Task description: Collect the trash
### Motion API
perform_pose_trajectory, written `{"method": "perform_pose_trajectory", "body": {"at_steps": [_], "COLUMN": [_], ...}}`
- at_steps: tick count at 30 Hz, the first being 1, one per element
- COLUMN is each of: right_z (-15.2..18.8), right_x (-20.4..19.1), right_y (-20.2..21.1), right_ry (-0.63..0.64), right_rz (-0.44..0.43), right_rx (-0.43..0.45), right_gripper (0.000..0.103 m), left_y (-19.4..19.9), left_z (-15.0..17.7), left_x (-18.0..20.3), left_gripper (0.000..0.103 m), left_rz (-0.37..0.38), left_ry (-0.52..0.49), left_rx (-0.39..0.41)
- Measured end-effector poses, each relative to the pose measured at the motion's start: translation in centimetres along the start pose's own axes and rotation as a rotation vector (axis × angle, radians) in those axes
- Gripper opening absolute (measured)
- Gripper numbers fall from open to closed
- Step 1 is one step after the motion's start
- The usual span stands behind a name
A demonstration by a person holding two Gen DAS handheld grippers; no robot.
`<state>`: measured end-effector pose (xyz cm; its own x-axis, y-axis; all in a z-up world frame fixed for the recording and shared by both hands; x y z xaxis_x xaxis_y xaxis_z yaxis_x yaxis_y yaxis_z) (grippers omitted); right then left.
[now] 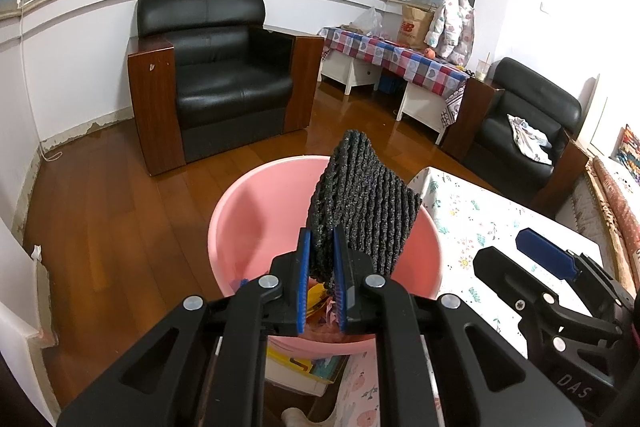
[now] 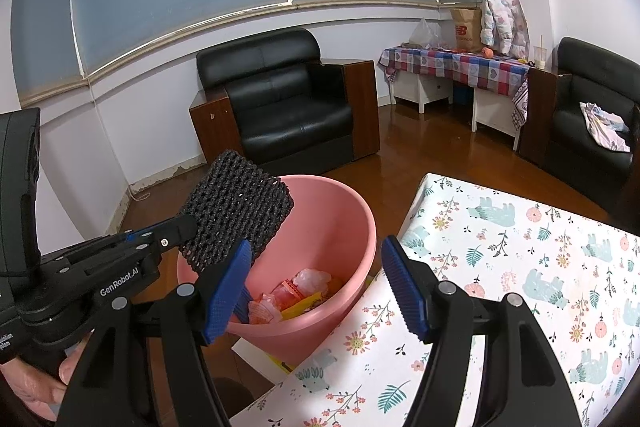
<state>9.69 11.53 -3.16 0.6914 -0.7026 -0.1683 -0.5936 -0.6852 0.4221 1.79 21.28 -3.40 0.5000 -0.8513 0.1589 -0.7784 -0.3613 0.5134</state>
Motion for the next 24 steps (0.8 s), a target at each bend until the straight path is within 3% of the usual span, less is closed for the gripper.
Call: {"method": "perform_pose_trajectory", "body": {"at_steps": [24], "right_z": [-0.44], "right_x": [0.31], "right_y": [0.84], "right_ry": [0.006], "right_rz": [0.006], "right_rx": [0.013], "right_gripper": [0.067], "left_y": [0.16], "left_z": [0.36], "left_x": [0.58], "left_gripper": [0.011], "left_rz": [-0.004], "left_ry": [-0.003], "left_rx": [0.005]}}
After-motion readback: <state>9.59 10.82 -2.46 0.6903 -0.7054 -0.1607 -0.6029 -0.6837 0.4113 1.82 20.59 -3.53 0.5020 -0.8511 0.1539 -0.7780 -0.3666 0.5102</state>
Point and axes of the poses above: each gripper's, at about its wrist camera, not at the fingertips, and y roughly against the way its jaws point, x to its right, z to its underside, the point moved 7 cm from there along -y, roughly the way its jaws point, and after that the axes turned 7 degrees about x, right-handed, at the moved point
